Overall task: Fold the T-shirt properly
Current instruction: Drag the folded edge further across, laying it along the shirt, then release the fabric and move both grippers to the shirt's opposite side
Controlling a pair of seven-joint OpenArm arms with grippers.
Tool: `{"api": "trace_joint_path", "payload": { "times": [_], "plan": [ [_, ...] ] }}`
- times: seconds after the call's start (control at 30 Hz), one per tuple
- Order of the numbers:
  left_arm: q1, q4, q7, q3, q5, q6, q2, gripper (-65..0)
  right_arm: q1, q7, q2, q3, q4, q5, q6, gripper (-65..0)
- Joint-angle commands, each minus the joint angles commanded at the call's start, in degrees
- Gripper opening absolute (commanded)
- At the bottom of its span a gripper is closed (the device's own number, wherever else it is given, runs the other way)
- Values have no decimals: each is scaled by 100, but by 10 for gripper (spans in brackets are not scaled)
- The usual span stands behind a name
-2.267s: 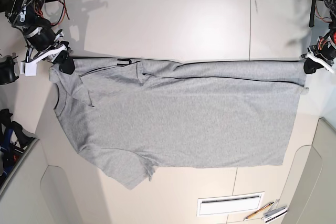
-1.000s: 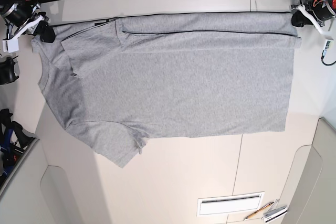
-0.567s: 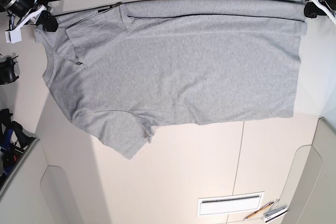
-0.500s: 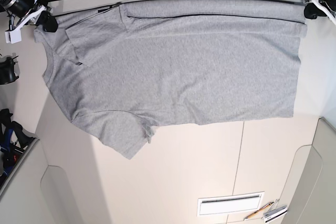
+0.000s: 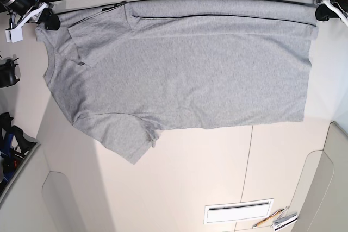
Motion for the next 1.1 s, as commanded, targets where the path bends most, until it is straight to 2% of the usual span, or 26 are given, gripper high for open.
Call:
{"api": "trace_joint_path", "payload": {
  "times": [0.03, 0.17, 0.27, 0.4, 0.47, 0.57, 0.7, 0.8, 0.87, 1.03, 1.1],
  "plan": [
    [0, 0, 4, 0, 0, 0, 0, -650, 0, 0, 0, 0, 0, 0, 0, -650],
    [2, 0, 70, 0, 0, 0, 0, -650, 0, 20, 0, 0, 0, -26, 0, -515],
    [2, 0, 111, 0, 0, 0, 0, -531, 4, 22, 0, 33, 0, -26, 0, -467],
    [2, 0, 111, 0, -2, 0, -2, -384, 35, 22, 2, 398, 13, -20, 0, -456],
    [-2, 0, 107, 0, -4, 0, -2, -348, 35, 24, 2, 675, 33, 28, 0, -456],
    [-2, 0, 66, -116, -92, 0, -2, -348, 96, 66, 4, 1032, 33, 157, 0, -456],
    [-50, 2, 68, -680, -345, 0, -4, -347, 409, 63, 4, 1123, 33, 127, 0, -456],
    [-66, 2, 66, -1082, -691, 0, -7, -347, 772, 96, 4, 1123, 33, 55, -2, -382],
    [-146, 2, 66, -1119, -769, 0, -48, -347, 1123, 221, 7, 1088, 31, -186, -4, -343],
    [-555, 2, 11, -1117, -769, 0, -190, -277, 2011, 417, 2, 636, 20, -723, -66, -344],
    [-745, 2, -2, -1108, -769, 0, -216, -275, 2286, 732, 2, 284, -17, -1139, -74, -343]
  ]
}}
